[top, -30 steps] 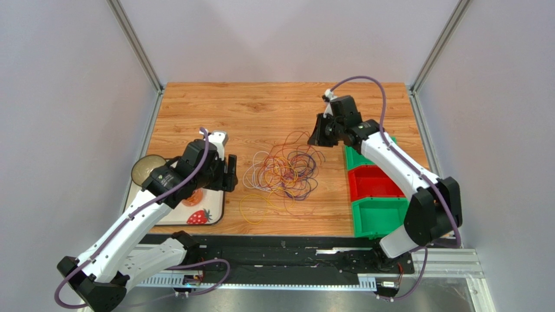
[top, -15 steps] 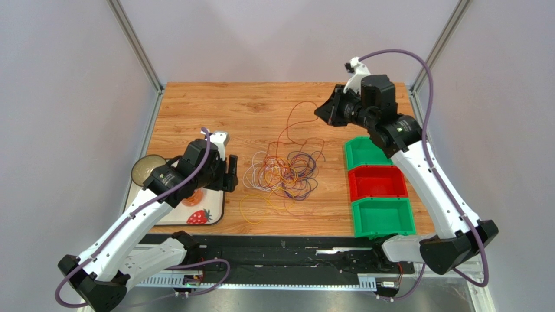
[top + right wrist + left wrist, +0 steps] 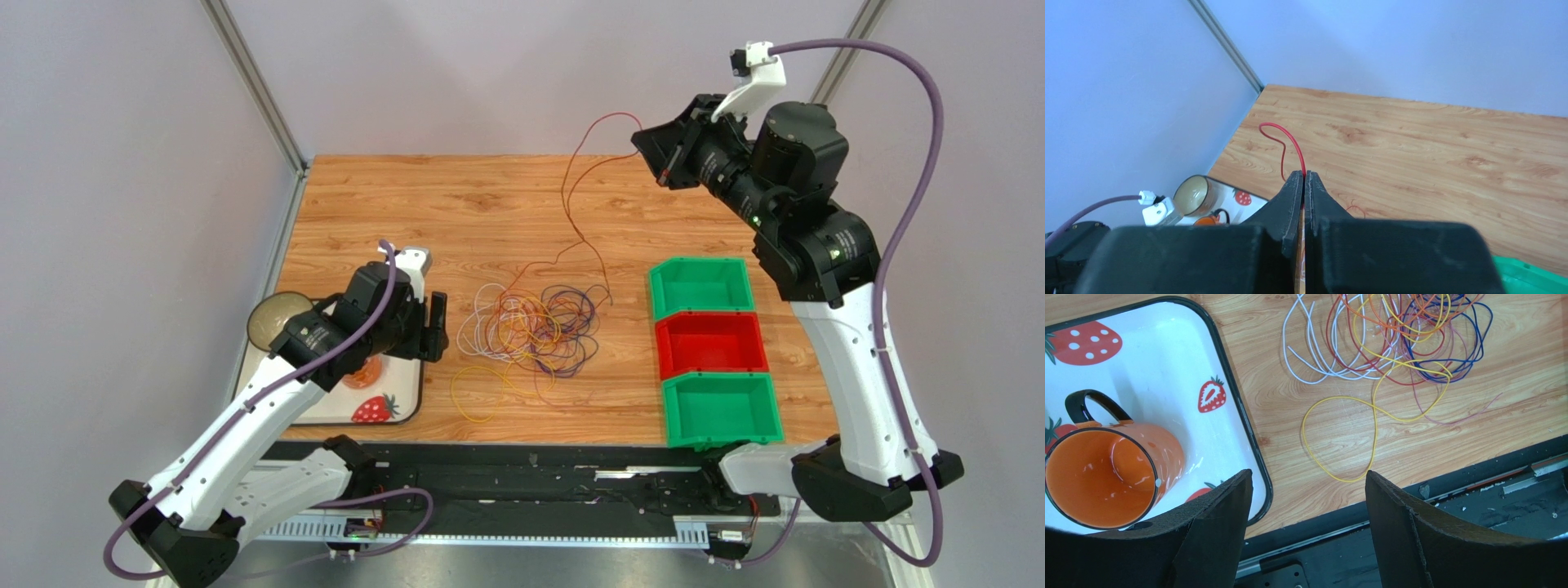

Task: Untangle the cables
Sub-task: Untie the cable.

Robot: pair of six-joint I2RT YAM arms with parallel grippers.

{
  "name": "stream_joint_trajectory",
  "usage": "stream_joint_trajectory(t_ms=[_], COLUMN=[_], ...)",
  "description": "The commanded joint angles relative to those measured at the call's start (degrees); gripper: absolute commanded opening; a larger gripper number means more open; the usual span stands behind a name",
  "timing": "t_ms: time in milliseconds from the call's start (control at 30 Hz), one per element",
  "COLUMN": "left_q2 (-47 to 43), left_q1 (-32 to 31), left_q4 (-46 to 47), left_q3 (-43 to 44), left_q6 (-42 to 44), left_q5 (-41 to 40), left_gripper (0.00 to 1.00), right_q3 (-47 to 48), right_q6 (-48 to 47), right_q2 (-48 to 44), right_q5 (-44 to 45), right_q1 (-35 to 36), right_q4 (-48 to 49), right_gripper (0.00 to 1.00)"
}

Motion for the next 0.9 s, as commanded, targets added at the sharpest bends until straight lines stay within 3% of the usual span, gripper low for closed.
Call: stream_joint_trajectory(t_ms=[0,167,333,433,533,667,867], left_q2=[-1.08,-1.08,0.15,0.33,0.33,0.42,0.5], left_q1=[-0.17,-0.17,-0.17,-0.09,-0.18,-0.17,-0.17], left_q4=[1.58,1.66,1.49,1.31,1.4,1.23,1.4], left_q3=[-0.39,-0.56,-0.39,-0.39,-0.47,-0.39,-0.56], left_q6=[0.79,0.61,0.79,0.7,0.7,0.62,0.53], left_q5=[0.51,0.24,0.24,0.07,0.07,-0.19,-0.46], left_gripper=[0.76,0.76,0.76,0.76,0.75,0.75,0.76], right_q3=[3.57,6.11,25.14,31.93,33.1,24.87,23.87], right_q6=[-2.08,-4.63,-5.94,-7.0,-8.32,-11.13,-18.49], right_q2=[0.71,0.53,6.24,8.97,8.89,4.32,2.38], right_q5=[7.06,17.27,17.19,16.93,17.45,19.99,24.74], right_q1=[0.28,-1.82,-4.2,-4.29,-4.2,-4.2,-4.2], right_q4=[-1.58,-1.59,-4.22,-1.42,3.85,14.21,23.89], right_gripper=[0.0,0.0,0.0,0.0,0.0,0.0,0.0])
